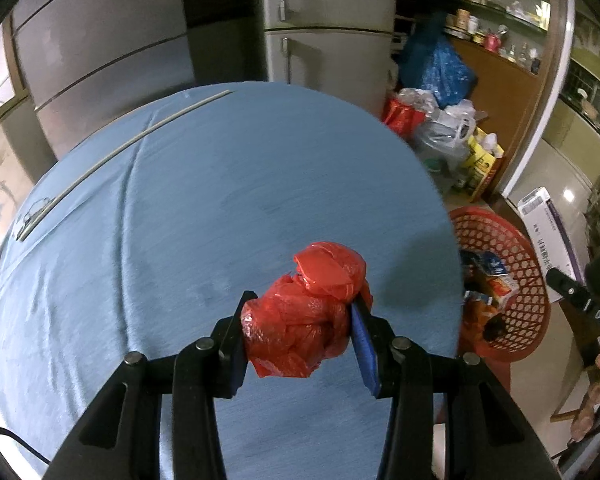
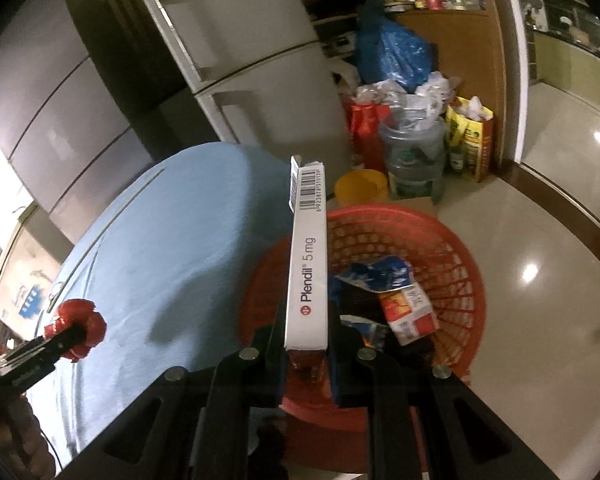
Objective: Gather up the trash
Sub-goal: 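Lower the white box into the basket and open the right tool while the left releases the red bag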
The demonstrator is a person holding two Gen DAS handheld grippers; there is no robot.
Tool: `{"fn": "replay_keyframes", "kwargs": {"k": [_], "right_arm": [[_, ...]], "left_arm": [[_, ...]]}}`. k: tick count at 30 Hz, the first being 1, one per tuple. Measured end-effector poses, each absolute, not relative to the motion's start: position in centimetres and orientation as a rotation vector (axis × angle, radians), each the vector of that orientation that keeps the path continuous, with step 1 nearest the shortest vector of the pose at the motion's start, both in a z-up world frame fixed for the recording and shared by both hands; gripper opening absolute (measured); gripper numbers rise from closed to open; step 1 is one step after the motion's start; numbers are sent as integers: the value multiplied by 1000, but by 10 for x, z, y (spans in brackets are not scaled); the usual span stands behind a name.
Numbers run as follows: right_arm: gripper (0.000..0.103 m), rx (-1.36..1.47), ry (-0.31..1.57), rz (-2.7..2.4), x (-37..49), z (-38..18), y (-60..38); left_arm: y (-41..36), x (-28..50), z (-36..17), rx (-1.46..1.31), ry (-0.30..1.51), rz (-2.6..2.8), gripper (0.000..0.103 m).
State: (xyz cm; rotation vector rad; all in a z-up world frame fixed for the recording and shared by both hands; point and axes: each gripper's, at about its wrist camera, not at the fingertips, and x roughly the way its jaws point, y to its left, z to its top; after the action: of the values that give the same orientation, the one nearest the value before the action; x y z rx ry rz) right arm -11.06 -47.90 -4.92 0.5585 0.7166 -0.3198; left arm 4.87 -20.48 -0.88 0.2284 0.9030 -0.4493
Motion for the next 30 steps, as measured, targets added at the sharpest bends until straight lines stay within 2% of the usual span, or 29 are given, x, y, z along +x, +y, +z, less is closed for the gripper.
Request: {"fn": "replay_keyframes", "kwargs": {"k": [12,30], "right_arm": [[17,592,736,-392,-123,-68,-512],[19,615,810,-391,-106,-101,-541]], "left_arm": [[-274,32,0,287,872,-601,46],[-326,22,-3,341,872,-686,46]]}}
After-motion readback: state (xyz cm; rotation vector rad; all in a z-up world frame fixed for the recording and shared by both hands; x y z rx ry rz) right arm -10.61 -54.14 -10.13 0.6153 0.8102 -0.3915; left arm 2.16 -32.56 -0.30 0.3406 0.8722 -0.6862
